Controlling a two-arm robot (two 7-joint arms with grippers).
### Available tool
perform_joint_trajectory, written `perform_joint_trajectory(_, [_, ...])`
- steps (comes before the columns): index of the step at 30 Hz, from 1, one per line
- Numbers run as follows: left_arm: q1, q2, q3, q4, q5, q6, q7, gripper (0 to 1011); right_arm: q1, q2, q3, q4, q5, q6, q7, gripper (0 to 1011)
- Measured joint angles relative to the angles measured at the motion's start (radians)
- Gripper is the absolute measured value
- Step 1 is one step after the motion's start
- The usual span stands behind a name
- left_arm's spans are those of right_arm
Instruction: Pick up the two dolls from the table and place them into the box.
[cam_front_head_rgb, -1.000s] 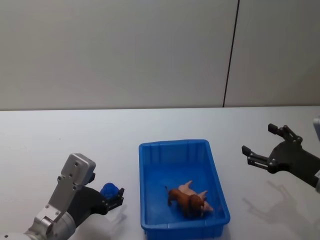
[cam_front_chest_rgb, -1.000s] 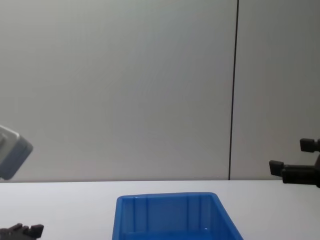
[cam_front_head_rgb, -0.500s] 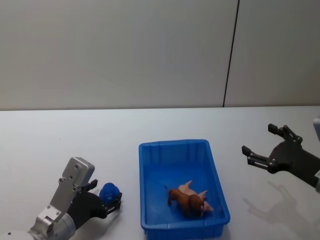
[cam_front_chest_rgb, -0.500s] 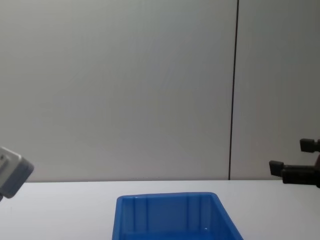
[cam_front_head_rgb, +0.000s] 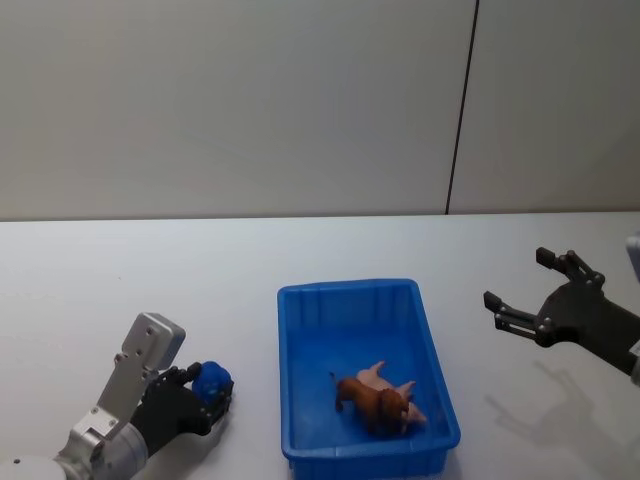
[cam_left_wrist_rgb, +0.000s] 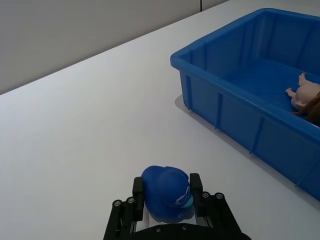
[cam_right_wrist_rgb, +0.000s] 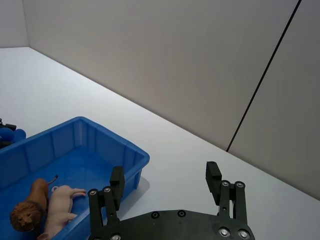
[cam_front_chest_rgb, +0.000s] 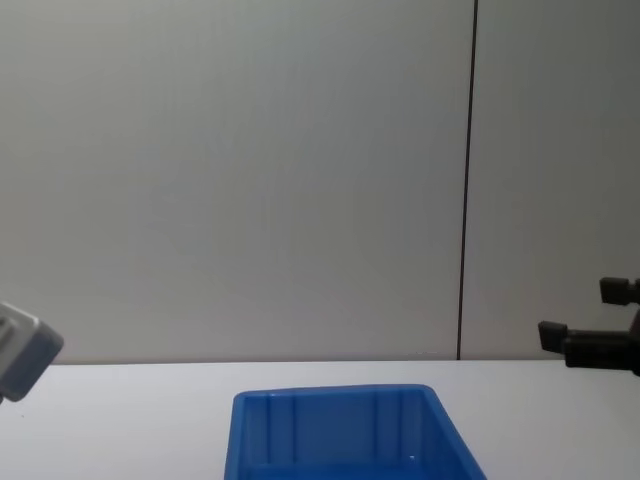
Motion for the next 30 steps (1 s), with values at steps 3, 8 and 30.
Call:
perform_joint_trajectory(3, [-0.002,0.001,-0.003,-0.001,0.004,0.0,-0.001,541,0.0,0.0,0.0,0.0,0.0,0.0,0.0,1001])
perform_joint_trajectory(8, [-0.008,0.005,-0.012,-0.023,0.016,0.0,-0.001,508,0.0,0.0,0.0,0.0,0.0,0.0,0.0,1001])
perform_joint_trajectory(30, [-0.125,-0.086,0.008,-0.112,0.115,-0.007,-0.048,425,0.0,0.0,0.0,0.0,0.0,0.0,0.0,1001])
